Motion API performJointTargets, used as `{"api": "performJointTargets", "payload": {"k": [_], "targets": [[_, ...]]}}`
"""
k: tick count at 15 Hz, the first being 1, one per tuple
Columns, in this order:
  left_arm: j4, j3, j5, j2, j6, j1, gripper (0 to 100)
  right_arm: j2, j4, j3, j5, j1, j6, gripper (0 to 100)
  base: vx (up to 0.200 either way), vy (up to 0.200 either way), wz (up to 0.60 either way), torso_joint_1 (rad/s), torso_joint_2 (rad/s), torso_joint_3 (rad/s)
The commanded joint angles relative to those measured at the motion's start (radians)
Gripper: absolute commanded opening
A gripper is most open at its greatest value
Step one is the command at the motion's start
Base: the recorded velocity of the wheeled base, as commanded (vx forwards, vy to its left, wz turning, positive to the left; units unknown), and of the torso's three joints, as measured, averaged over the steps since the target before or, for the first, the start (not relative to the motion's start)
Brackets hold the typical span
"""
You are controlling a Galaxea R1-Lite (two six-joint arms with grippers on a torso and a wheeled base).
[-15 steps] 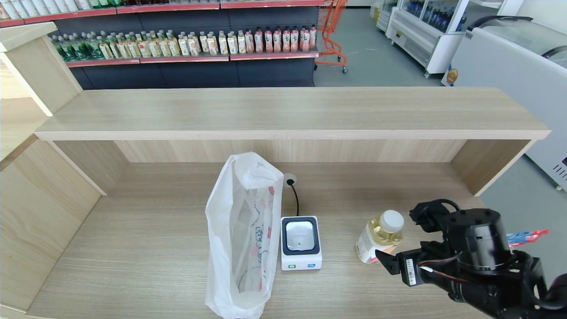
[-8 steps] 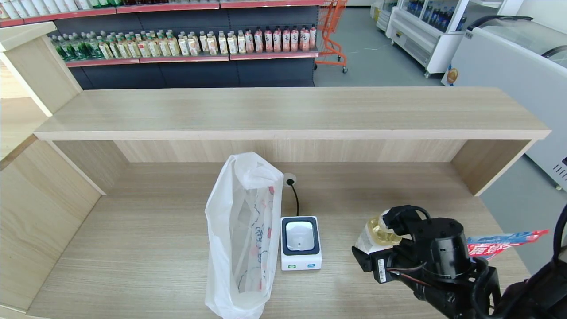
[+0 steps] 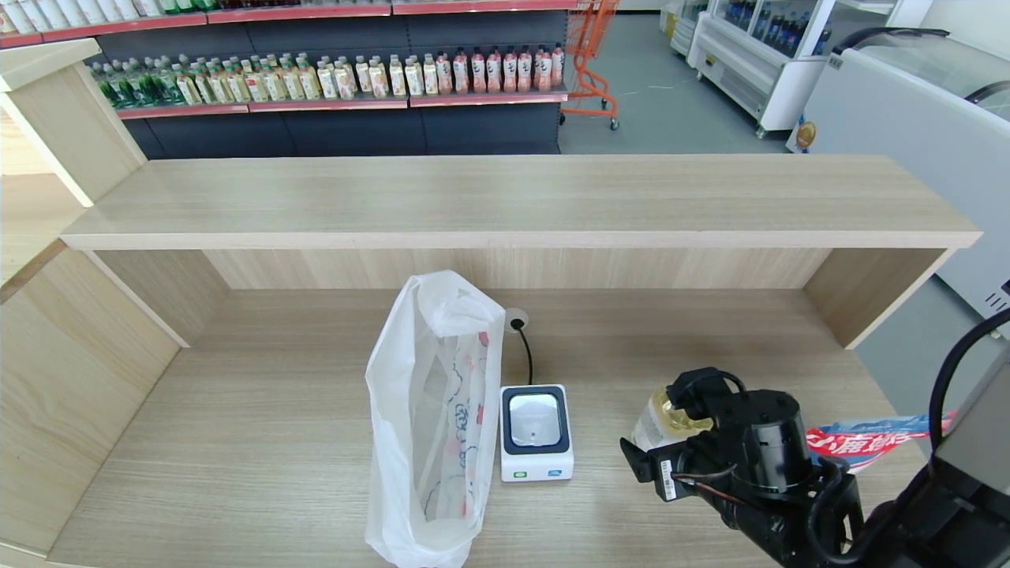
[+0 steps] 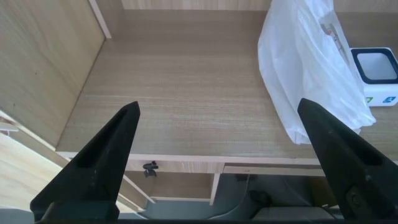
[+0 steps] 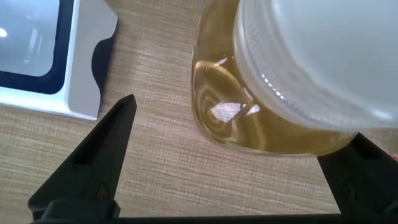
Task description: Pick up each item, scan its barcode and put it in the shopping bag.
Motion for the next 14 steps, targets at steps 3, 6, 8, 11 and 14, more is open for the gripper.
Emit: {"api": "performJointTargets", "payload": {"k": [3,6,8,11,14], "targets": [[0.000,0.000,0.000,0.000,0.000,0.000,100,0.035,-0.034,-0.026,0.000,-0.014,-0.042,100,0.000,0.000,0.00,0.000,0.00,0.000],[0.000,0.000,0.000,0.000,0.000,-0.001,100,0.068,-0.058,-0.045,0.000,-0.028,-0.071,100,0.000,0.000,0.00,0.000,0.00,0.000],[0.000,0.000,0.000,0.000,0.000,0.000,100,0.088,-0.077,-0.043,0.002,-0.030,-0.102,100,0.000,0.000,0.00,0.000,0.00,0.000],[0.000,0.000,0.000,0.000,0.000,0.000,100,0.101,-0.086,-0.054,0.008,-0.030,-0.105,100,0.000,0.000,0.00,0.000,0.00,0.000],[0.000,0.000,0.000,0.000,0.000,-0.001,100,0.108,-0.084,-0.074,0.009,-0.030,-0.103,0,0.000,0.000,0.00,0.000,0.00,0.000]]}}
